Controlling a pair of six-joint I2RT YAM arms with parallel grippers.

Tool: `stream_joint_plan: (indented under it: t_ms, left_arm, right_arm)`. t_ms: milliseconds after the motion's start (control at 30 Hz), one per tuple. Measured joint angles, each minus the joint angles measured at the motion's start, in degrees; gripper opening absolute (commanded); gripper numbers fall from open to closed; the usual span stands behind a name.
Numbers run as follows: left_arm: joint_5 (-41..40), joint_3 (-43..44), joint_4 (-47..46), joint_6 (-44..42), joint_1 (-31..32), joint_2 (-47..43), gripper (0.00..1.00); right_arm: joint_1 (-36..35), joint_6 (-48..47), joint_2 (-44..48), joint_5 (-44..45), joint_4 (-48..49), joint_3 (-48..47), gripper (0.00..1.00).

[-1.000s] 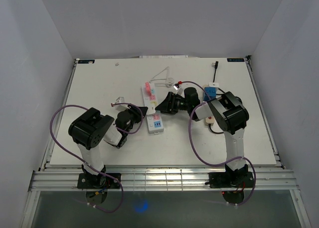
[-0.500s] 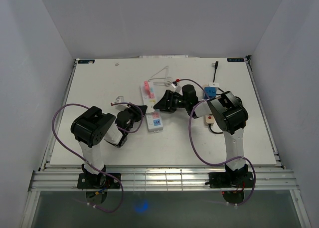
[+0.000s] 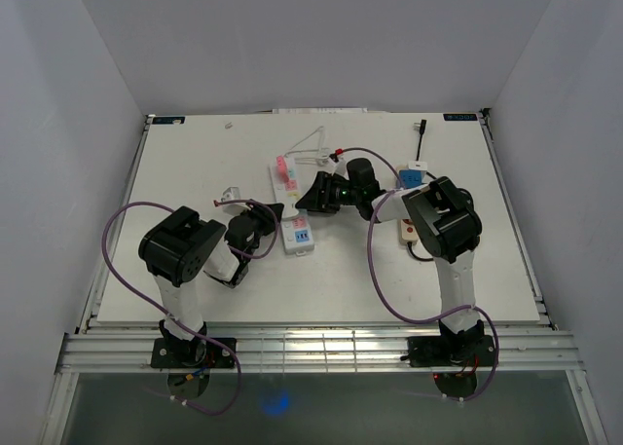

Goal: Insert the plug
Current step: Insert the plug into the socket.

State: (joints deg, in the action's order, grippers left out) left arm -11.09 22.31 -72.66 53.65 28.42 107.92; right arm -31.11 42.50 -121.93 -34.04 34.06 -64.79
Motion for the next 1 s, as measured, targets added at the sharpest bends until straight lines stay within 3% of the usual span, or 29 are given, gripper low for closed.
stream_joint_plan:
  t_ms: [200,400,500,533,567,933,967,1000]
  left_arm:
    - [-1.9,0.2,-1.4,-0.5,-0.3,1.1,0.34]
    - [-3.2,0.3,-4.1,-0.7,-0.6,2.9,0.34]
    - [-3.9,0.3,-5.1,-0.8,-0.6,3.5,0.34]
    - [-4.0,0.3,-5.2,-0.8,-0.6,3.5,0.34]
    - [-4.1,0.3,-5.3,-0.8,-0.6,3.6,0.34]
    - [-4.6,0.7,-3.0,-1.7,-0.6,2.3,0.34]
    - [-4.6,0.7,-2.5,-1.7,-0.6,2.0,0.34]
    - [-4.7,0.8,-2.2,-1.8,-0.6,1.9,0.34]
  right_arm:
    - [-1.6,-3.2,0.0,3.4,-4.6,-3.4,0.58]
    - [-3.1,-6.2,0.1,7.6,-9.4,-6.6,0.36]
    - [-3.8,-7.4,0.0,9.5,-12.0,-8.3,0.22]
    - [-4.0,-7.7,0.0,10.1,-12.7,-8.7,0.1]
    - [-4.2,-8.1,0.0,10.7,-13.4,-9.2,0.08]
    - [-4.9,-8.5,-0.4,13.2,-16.7,-11.6,0.08]
    - [-4.9,-8.7,-0.4,13.4,-17.0,-11.8,0.1]
    - [-5.0,-8.8,-0.4,13.5,-17.2,-11.8,0.22]
